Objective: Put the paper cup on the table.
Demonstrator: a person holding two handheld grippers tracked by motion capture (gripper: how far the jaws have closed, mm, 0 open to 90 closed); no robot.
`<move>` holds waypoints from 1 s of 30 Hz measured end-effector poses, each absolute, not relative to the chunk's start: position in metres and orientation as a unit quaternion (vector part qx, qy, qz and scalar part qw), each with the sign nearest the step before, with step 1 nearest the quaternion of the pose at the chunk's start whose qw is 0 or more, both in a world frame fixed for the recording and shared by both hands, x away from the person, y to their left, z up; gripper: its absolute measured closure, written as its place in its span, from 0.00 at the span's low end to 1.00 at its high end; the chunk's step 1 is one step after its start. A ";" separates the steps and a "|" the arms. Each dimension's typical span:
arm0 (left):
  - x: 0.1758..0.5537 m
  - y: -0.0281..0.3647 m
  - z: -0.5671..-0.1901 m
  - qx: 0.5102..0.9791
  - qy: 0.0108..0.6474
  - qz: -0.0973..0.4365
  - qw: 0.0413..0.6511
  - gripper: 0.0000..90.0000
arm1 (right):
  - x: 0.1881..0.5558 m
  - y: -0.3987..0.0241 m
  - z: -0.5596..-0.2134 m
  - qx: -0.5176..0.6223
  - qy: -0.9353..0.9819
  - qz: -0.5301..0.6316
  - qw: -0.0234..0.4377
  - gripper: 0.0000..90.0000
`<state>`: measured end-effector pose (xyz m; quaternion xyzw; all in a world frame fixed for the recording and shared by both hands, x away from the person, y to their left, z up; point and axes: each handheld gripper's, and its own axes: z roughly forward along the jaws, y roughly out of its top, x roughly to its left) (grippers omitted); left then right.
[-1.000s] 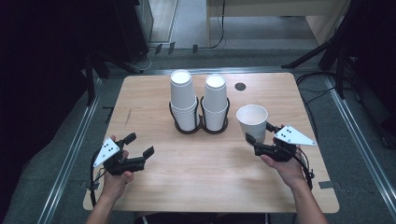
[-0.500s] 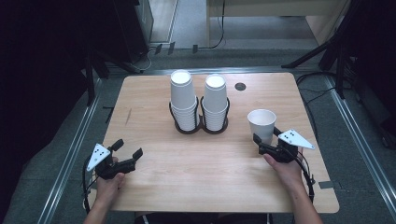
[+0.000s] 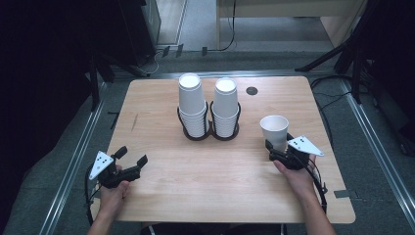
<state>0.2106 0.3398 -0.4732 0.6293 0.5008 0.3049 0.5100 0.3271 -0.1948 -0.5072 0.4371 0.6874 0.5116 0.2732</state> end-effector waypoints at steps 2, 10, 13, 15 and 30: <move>0.210 0.340 -0.473 0.630 0.500 0.305 0.510 0.08 | 0.327 -0.193 -0.508 0.433 0.690 0.507 0.280 0.26; 0.210 0.342 -0.472 0.626 0.500 0.304 0.515 0.08 | 0.326 -0.188 -0.510 0.427 0.700 0.490 0.296 0.26; 0.210 0.343 -0.472 0.625 0.500 0.305 0.516 0.08 | 0.326 -0.187 -0.511 0.424 0.702 0.487 0.300 0.26; 0.209 0.343 -0.471 0.623 0.501 0.305 0.517 0.08 | 0.326 -0.188 -0.511 0.427 0.701 0.489 0.296 0.26; 0.210 0.344 -0.474 0.626 0.504 0.303 0.512 0.08 | 0.321 -0.199 -0.509 0.437 0.708 0.487 0.266 0.24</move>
